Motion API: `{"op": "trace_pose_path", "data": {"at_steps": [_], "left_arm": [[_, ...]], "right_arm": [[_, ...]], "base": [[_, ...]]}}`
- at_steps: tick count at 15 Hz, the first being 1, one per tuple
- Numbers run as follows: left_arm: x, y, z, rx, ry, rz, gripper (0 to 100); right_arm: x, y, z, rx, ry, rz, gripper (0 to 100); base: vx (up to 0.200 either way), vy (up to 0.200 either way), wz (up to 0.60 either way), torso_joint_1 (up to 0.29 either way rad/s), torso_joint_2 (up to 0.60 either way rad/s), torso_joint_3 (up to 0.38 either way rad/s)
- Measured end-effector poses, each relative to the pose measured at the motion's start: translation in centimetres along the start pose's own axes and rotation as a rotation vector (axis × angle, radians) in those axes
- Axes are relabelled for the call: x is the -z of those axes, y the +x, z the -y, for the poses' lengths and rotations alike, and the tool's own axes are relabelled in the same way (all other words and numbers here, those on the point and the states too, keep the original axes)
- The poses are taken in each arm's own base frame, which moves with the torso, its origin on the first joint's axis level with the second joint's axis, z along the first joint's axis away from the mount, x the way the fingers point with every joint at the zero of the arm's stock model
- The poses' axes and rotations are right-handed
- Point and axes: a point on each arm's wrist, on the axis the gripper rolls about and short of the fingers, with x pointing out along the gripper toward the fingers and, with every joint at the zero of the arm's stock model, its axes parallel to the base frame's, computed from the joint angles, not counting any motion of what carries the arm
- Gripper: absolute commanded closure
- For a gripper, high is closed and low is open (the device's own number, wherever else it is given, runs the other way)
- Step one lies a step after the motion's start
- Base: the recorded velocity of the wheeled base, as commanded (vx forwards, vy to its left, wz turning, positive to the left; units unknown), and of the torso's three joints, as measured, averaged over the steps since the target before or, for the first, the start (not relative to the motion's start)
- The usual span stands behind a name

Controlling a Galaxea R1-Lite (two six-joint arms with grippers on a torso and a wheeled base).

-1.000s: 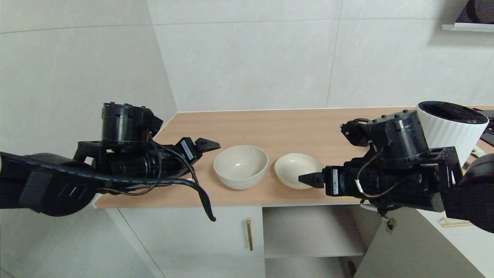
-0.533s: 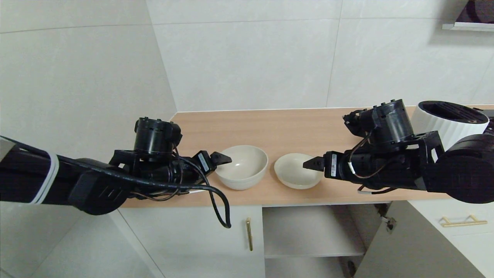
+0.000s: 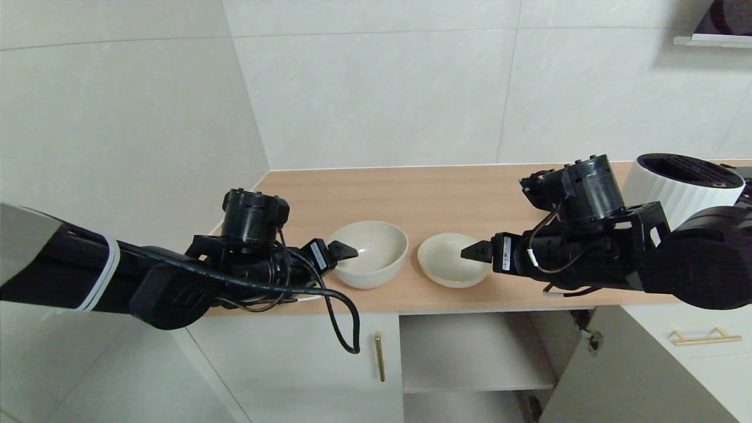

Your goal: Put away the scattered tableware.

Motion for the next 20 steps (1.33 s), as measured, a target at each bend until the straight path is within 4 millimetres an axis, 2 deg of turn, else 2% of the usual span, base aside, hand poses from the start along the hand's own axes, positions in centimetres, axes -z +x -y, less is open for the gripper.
{"op": "trace_pose_path", "data": {"at_steps": [6,7,20], "left_arm": [[0.04,0.08,-0.03,-0.004,0.000,0.000,0],[0.03,0.08,-0.03,-0.004,0.000,0.000,100],[-0.47,-0.36,0.31,0.008,-0.004,0.018,100]], "right_arm": [[0.02,0.03,0.00,0.001,0.000,-0.001,0],[0.02,0.04,0.00,0.001,0.000,-0.001,0],[0.15,0.25,0.07,0.025,-0.006,0.006,0]], "base": [[0.000,0.000,0.00,0.000,0.00,0.000],[0.000,0.000,0.00,0.000,0.00,0.000],[0.000,0.000,0.00,0.000,0.00,0.000]]}}
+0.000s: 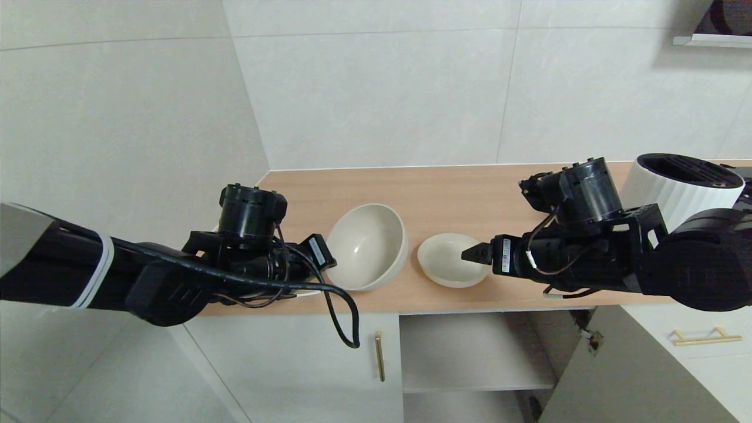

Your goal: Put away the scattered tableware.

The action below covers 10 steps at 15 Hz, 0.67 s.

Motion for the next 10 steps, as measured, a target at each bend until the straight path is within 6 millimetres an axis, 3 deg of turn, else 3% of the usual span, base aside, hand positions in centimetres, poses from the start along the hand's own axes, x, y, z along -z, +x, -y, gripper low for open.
{"op": "trace_pose_path", "data": {"at_steps": [3,5,10], "left_arm": [[-0.1,-0.2,0.1,0.005,0.001,0.006,100],[-0.1,-0.3,0.2,0.006,0.001,0.006,100],[-0.1,-0.3,0.2,0.007,0.002,0.008,100]], "right_arm": [[-0.4,1.2,-0.1,0.131,-0.004,0.063,0],[0.0,3.2,0.1,0.262,-0.022,0.074,0],[1.1,6.9,0.6,0.346,-0.044,0.032,0]], "base": [[0.000,0.000,0.00,0.000,0.00,0.000],[0.000,0.000,0.00,0.000,0.00,0.000],[0.000,0.000,0.00,0.000,0.00,0.000]]}}
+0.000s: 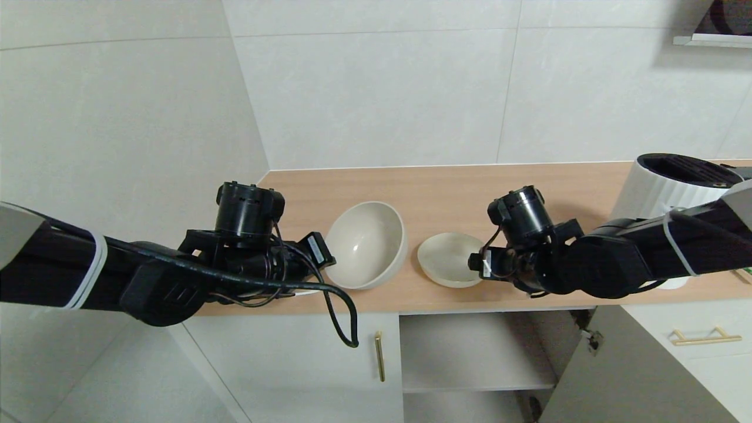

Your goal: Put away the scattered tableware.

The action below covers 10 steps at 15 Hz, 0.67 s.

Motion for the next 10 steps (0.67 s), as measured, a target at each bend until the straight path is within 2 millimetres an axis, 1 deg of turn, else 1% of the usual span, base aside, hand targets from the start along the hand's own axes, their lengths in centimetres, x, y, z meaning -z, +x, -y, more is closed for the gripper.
{"op": "trace_pose_path", "data": {"at_steps": [2,4,5,10], "left_arm": [[0.01,-0.01,0.02,0.001,0.000,0.000,100],[-0.01,-0.03,0.02,0.001,0.000,0.001,100],[-0.01,-0.03,0.02,0.000,0.000,0.001,100],[-0.01,-0.05,0.03,0.000,0.001,0.000,100]], "right_arm": [[0.24,0.78,0.07,0.012,0.000,-0.009,0],[0.34,1.12,0.03,0.015,0.002,-0.013,0],[0.35,1.24,0.01,0.016,0.004,-0.014,100],[0.28,1.29,-0.06,0.012,0.009,-0.011,100]], "base": [[0.000,0.000,0.00,0.000,0.00,0.000],[0.000,0.000,0.00,0.000,0.00,0.000],[0.000,0.000,0.00,0.000,0.00,0.000],[0.000,0.000,0.00,0.000,0.00,0.000]]}}
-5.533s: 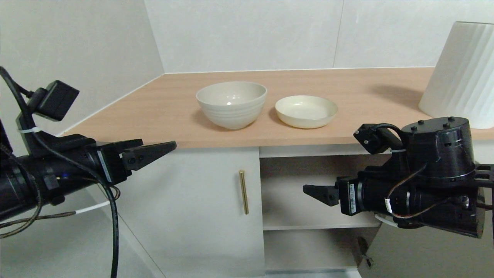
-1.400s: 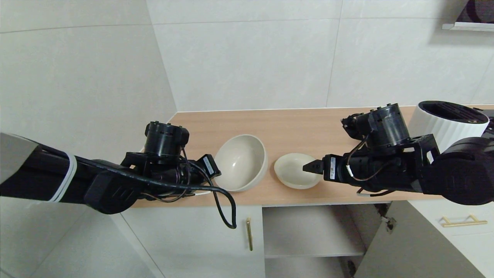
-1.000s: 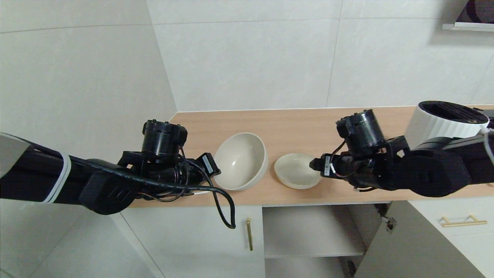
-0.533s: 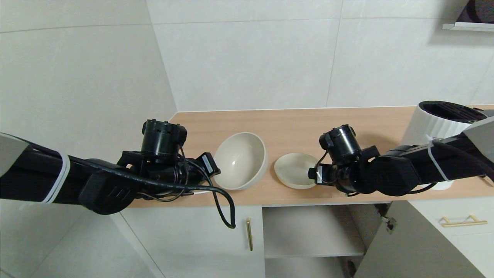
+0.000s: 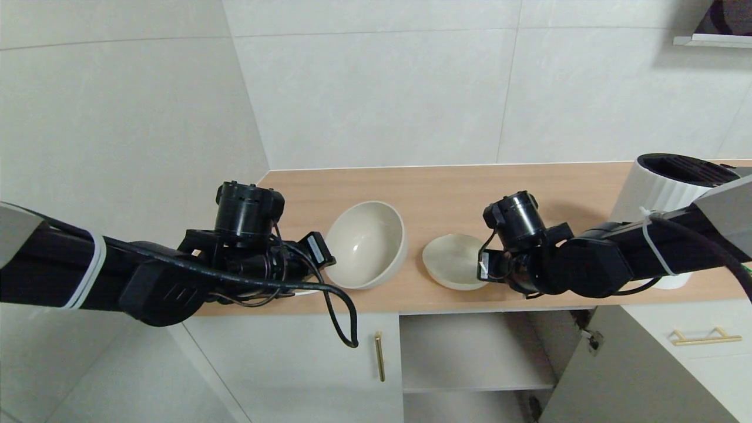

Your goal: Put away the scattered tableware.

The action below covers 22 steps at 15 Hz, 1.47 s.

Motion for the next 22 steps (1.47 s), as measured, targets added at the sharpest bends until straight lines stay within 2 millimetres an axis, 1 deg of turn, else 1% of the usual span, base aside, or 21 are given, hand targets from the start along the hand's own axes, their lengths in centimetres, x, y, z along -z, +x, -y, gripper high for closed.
{"op": "trace_pose_path", "data": {"at_steps": [4,6,10,11,14,16,18,22], "left_arm": [[0.1,0.0,0.0,-0.003,0.000,-0.003,100],[0.2,-0.1,-0.2,-0.009,0.001,-0.011,100],[0.3,-1.2,-0.2,-0.028,0.009,-0.029,100],[0.4,-1.9,-0.3,-0.036,0.020,-0.040,100],[1.4,-4.8,-0.9,-0.056,0.102,-0.071,100],[2.0,-6.7,-1.3,-0.050,0.136,-0.065,100],[2.8,-8.4,-1.9,-0.047,0.180,-0.064,100],[4.2,-11.0,-3.0,-0.048,0.286,-0.077,100]], "right_arm": [[-0.1,-0.2,0.1,-0.002,0.003,0.001,100],[-0.2,-0.6,0.2,-0.006,0.003,0.002,100],[-0.6,-3.4,1.0,-0.051,0.000,-0.007,100],[-0.6,-4.5,1.5,-0.079,-0.009,-0.041,100],[-0.6,-8.9,3.3,-0.229,-0.032,-0.199,100],[-0.2,-11.3,4.4,-0.274,-0.043,-0.241,100],[0.6,-12.6,5.3,-0.286,-0.054,-0.252,100],[2.1,-13.8,6.1,-0.293,-0.078,-0.275,100]], "base": [[0.000,0.000,0.00,0.000,0.00,0.000],[0.000,0.000,0.00,0.000,0.00,0.000],[0.000,0.000,0.00,0.000,0.00,0.000],[0.000,0.000,0.00,0.000,0.00,0.000],[0.000,0.000,0.00,0.000,0.00,0.000],[0.000,0.000,0.00,0.000,0.00,0.000],[0.000,0.000,0.00,0.000,0.00,0.000],[0.000,0.000,0.00,0.000,0.00,0.000]]}}
